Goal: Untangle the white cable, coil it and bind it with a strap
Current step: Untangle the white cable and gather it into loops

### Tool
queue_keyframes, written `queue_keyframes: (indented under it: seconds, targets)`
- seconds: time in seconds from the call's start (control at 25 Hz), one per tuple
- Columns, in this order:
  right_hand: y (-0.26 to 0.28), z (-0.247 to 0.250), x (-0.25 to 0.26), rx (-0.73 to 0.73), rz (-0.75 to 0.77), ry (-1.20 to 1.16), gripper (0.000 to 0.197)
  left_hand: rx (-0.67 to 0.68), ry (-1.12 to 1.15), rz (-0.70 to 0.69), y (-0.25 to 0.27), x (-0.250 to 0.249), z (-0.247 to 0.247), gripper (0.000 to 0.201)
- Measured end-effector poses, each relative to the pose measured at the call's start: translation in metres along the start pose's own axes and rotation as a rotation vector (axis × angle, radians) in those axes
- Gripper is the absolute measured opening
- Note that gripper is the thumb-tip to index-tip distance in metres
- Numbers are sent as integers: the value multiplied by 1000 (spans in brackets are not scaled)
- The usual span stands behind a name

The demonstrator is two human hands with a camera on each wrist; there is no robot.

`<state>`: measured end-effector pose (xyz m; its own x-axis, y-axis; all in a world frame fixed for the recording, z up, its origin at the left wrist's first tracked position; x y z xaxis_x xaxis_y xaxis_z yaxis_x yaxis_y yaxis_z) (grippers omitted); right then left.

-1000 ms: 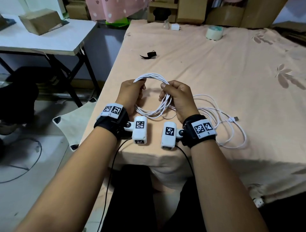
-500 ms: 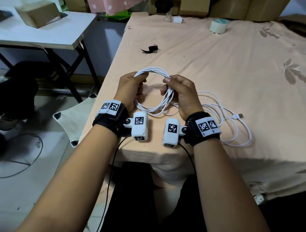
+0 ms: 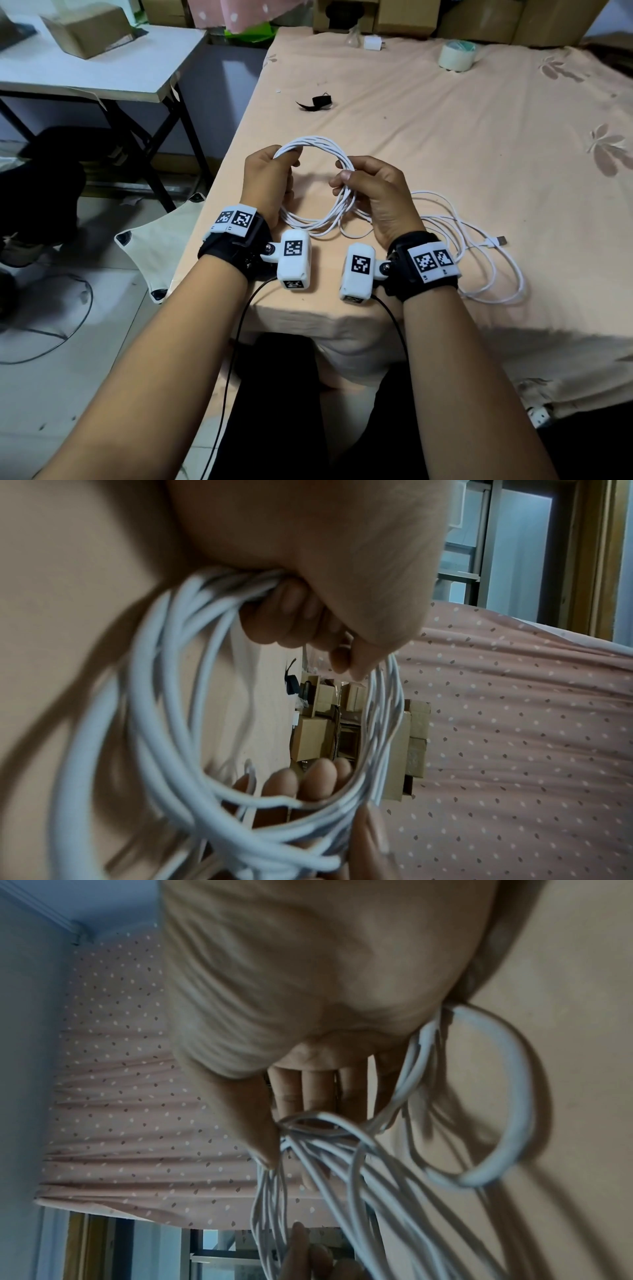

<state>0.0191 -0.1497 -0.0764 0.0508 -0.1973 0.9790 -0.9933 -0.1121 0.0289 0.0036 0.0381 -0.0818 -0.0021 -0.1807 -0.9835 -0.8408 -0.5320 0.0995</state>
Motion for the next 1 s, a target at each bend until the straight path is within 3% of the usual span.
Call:
queue_keyframes:
  seconds: [0.2,0.48,0.68,1.0]
  targets:
    - [9,-15,-5,161,-63,123,21,-97,31,-36,-4,-4,11,32]
    - [13,-20,-10,219,-67,187,15,-187,110,-53,-6,-9,18,31]
    - [8,-10,1,115,-9,81,17,-140,90,-34,-4,-9,13,33]
    - [9,-11,10,131,16,-4,19,-9,-118,-101,-7,-1,3,28]
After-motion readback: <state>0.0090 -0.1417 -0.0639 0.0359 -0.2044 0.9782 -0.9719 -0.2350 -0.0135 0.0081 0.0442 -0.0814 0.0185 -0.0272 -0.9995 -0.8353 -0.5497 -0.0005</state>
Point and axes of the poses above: each hand's wrist, its own y-axis away from the middle knuckle, its own z-axis out of the back of the hand, x = y × z, the point moved 8 cm from there along -y, towards the middle knuckle, and after that the axes turned 8 degrees about -x, right-handed, at the moved point
